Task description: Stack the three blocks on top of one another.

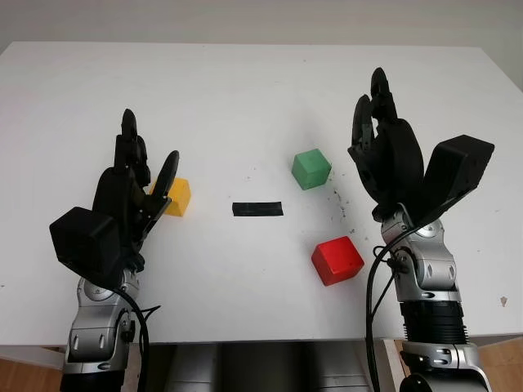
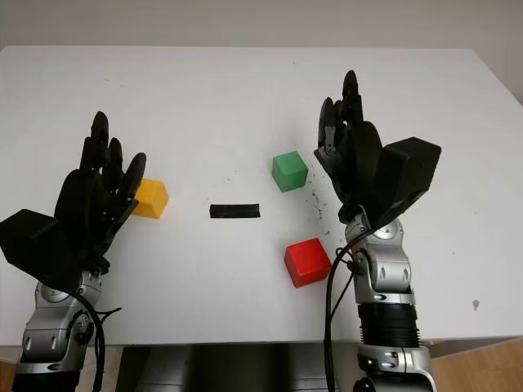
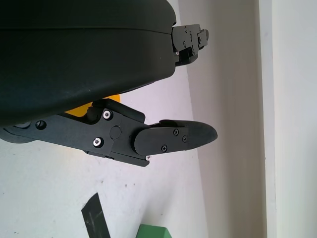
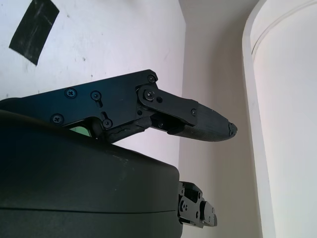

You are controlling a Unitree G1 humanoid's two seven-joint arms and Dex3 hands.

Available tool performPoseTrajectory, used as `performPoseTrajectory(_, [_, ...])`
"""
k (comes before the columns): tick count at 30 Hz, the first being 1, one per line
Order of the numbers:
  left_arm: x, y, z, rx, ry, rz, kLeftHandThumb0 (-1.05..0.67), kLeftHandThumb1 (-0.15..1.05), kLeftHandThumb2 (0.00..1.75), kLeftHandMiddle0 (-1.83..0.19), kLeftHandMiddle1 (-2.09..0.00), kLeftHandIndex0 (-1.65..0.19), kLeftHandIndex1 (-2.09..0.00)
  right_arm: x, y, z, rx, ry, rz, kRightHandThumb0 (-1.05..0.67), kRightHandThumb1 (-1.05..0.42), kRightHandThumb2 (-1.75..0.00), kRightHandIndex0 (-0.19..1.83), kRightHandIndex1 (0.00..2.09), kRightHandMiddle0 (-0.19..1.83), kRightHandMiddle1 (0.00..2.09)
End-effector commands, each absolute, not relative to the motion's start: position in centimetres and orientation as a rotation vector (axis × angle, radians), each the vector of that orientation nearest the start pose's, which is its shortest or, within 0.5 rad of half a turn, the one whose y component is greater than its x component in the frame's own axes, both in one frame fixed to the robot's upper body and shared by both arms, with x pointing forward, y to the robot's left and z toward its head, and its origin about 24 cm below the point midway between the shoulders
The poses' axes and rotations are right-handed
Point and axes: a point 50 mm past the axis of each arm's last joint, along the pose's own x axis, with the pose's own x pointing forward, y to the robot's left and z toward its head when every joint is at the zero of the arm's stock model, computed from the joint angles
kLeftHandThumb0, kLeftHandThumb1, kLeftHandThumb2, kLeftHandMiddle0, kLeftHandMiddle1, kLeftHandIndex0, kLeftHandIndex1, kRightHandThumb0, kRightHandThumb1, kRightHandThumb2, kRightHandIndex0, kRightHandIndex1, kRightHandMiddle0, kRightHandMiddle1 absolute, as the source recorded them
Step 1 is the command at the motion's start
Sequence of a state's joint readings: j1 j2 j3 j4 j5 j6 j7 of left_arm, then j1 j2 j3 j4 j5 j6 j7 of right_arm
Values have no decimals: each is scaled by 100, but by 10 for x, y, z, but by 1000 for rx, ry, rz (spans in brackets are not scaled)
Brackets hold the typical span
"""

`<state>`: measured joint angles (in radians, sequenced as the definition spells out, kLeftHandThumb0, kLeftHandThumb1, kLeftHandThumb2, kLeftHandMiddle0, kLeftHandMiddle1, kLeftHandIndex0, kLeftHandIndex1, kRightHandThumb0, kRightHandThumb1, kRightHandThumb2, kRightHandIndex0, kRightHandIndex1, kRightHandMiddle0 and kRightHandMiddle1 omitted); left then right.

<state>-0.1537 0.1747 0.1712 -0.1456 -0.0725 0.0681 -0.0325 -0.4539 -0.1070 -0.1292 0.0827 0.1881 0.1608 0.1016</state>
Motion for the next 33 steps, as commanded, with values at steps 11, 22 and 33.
performPoseTrajectory(11, [271, 205, 122, 119, -266, 80, -60, 105, 50, 15, -5, 14, -5, 328, -161, 136, 69, -195, 136, -57, -105, -71, -19, 0, -19, 0])
performPoseTrajectory(22, [275, 207, 123, 106, -278, 84, -61, 105, 50, 16, -5, 14, -5, 319, -205, 190, -270, -347, 219, -66, -104, -14, 11, 16, 7, 18])
performPoseTrajectory(33, [277, 208, 124, 105, -300, 86, -57, 105, 52, 16, -5, 13, -6, 273, -210, 230, -1024, -381, 516, -53, -69, -4, 52, 12, 54, 10])
